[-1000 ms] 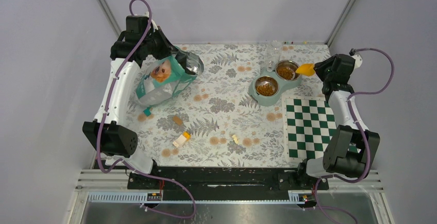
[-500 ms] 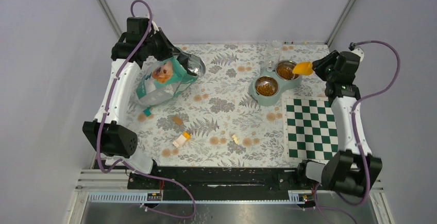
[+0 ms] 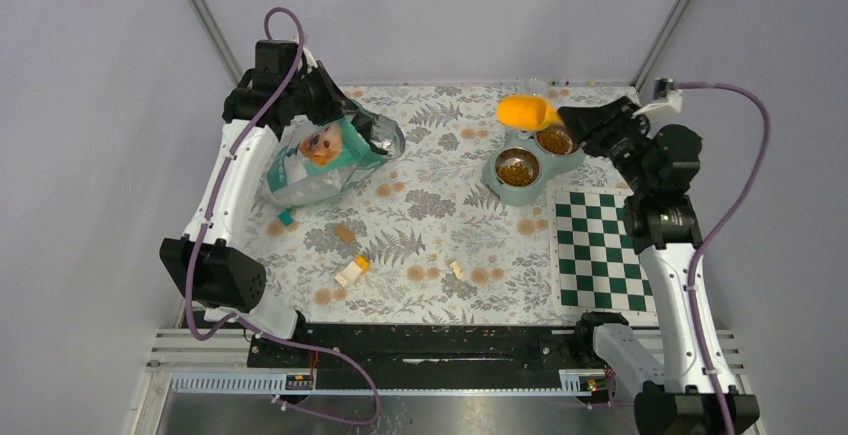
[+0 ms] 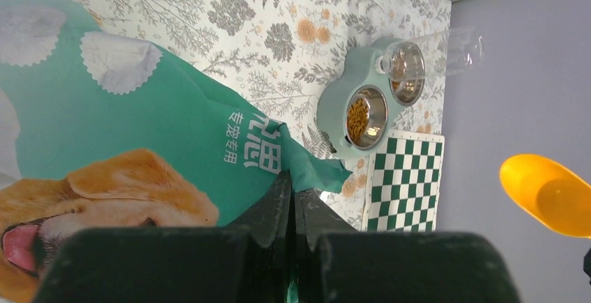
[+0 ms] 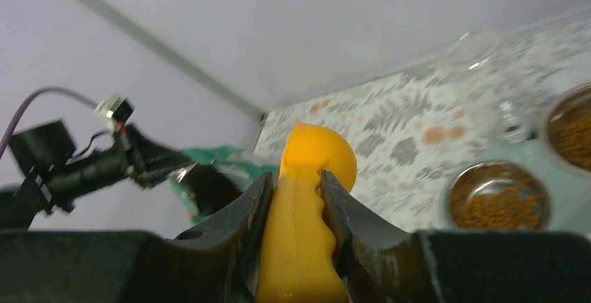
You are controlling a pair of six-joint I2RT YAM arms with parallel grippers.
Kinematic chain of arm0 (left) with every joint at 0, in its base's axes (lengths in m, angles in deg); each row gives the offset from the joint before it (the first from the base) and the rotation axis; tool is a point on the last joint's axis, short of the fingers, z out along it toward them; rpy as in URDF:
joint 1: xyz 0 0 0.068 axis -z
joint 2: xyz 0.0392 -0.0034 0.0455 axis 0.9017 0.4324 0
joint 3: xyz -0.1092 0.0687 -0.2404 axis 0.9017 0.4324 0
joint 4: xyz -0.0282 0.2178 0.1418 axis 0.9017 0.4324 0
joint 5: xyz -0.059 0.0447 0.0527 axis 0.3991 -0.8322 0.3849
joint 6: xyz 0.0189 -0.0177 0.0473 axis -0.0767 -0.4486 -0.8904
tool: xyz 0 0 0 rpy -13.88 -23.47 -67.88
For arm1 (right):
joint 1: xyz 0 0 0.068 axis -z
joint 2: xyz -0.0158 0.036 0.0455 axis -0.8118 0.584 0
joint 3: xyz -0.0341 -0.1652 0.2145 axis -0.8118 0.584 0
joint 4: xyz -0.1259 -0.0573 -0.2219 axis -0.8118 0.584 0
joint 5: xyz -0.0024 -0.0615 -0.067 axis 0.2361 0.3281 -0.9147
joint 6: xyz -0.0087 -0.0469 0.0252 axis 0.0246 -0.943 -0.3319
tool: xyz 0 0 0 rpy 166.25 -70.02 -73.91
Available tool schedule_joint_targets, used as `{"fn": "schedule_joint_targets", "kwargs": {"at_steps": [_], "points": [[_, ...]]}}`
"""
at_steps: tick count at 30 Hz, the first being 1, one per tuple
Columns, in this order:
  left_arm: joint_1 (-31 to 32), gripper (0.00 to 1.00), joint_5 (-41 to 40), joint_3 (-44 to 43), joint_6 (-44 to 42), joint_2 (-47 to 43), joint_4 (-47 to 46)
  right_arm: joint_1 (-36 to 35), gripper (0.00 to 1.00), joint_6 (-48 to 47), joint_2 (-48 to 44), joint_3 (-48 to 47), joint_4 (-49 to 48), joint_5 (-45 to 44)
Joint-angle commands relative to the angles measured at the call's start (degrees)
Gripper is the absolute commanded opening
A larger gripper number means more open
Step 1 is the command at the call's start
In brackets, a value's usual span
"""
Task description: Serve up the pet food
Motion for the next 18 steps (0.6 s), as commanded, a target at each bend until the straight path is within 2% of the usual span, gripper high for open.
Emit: {"fn": "schedule_joint_targets", "kwargs": {"at_steps": [1, 10, 15, 18], "points": [[2.2, 0.0, 4.2, -0.9, 1.9, -4.8, -10.3, -9.2, 0.0, 1.3, 2.4, -2.9, -3.0, -0.2], [4.0, 0.0, 2.9, -0.1, -0.6, -4.7, -9.3, -29.8, 0.0, -0.7, 14.3, -8.1, -5.7, -7.5], [4.4, 0.0, 3.2, -0.1, -1.7, -4.5, -8.6, -35.5, 0.0, -4.6, 23.0, -12.4, -7.7, -9.7], [4.5, 0.0, 4.1, -0.4, -2.2, -4.3, -7.9, -36.9, 0.0, -8.5, 27.8, -17.3, -4.6, -10.8]]}}
